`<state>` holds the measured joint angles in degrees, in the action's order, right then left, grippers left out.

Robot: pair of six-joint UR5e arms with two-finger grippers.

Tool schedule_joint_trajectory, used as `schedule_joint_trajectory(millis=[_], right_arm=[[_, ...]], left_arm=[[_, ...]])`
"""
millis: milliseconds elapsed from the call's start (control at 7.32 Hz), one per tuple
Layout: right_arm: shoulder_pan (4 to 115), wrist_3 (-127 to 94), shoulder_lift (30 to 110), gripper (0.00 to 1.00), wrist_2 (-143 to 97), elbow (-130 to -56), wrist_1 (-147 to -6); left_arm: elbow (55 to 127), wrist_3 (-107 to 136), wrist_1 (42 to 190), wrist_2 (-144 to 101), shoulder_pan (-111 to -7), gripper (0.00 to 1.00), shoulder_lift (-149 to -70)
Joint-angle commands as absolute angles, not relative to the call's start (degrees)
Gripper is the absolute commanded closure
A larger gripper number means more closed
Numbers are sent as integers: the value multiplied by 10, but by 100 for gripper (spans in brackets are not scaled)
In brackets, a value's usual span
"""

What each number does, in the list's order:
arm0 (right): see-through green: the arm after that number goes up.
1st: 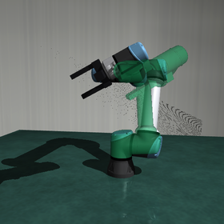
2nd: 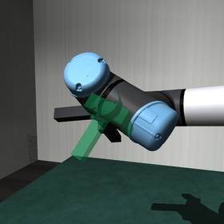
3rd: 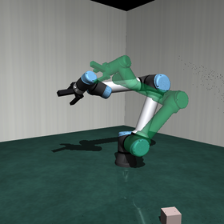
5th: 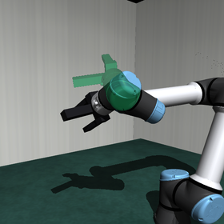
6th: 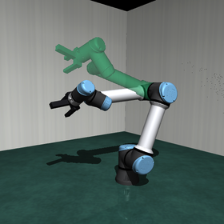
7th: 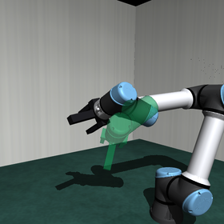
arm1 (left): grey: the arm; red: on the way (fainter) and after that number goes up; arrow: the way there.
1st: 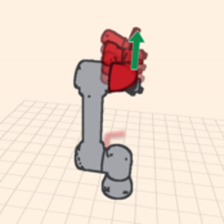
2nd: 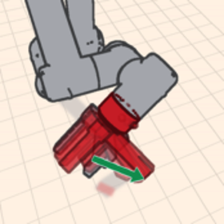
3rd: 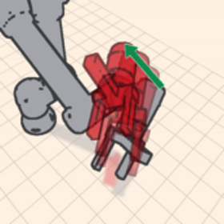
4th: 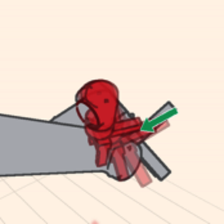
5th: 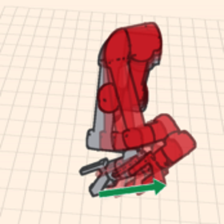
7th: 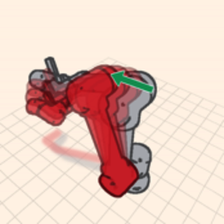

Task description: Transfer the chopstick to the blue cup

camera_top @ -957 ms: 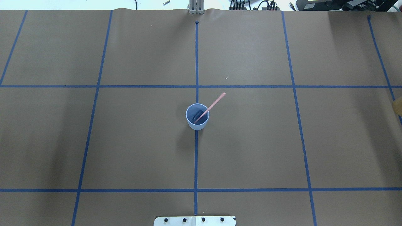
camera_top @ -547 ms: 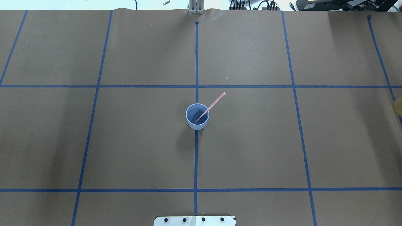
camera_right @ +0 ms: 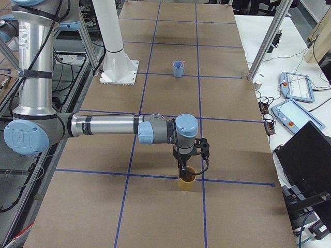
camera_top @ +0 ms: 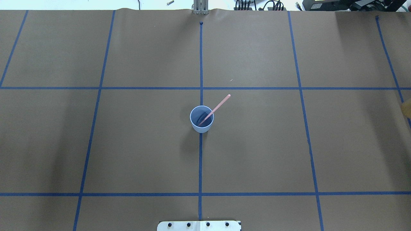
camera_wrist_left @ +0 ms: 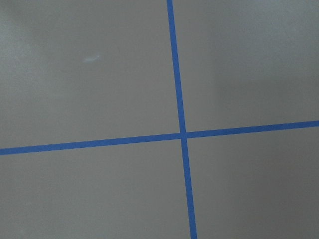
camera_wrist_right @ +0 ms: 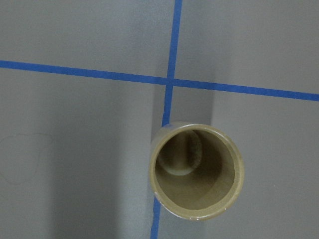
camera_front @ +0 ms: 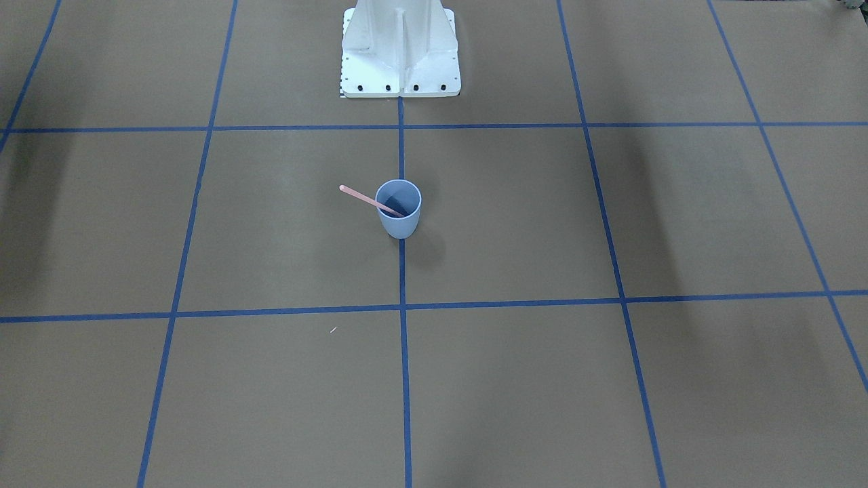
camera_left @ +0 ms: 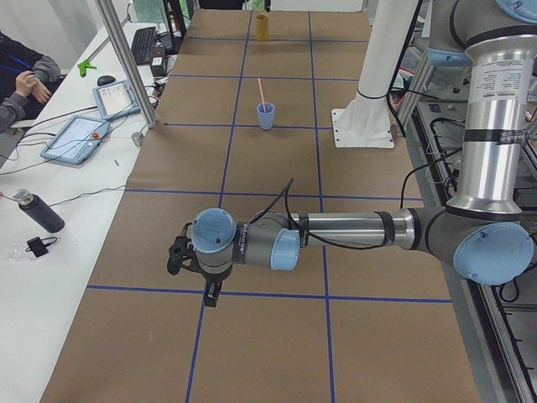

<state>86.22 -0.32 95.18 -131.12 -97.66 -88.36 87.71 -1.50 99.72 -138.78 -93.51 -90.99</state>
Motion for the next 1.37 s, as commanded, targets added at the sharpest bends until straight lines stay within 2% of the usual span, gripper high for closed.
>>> schedule_joint_trajectory(millis=[0, 820, 1230], right_arm=[[862, -3, 952, 0, -1311, -978, -883], [862, -3, 953, 0, -1311, -984, -882], [862, -4, 971, 0, -1311, -979, -822]], left_arm=[[877, -15, 997, -1389, -936, 1, -910], [882, -15, 995, -1390, -938, 1, -910], [883, -15, 994, -1390, -939, 1, -910]])
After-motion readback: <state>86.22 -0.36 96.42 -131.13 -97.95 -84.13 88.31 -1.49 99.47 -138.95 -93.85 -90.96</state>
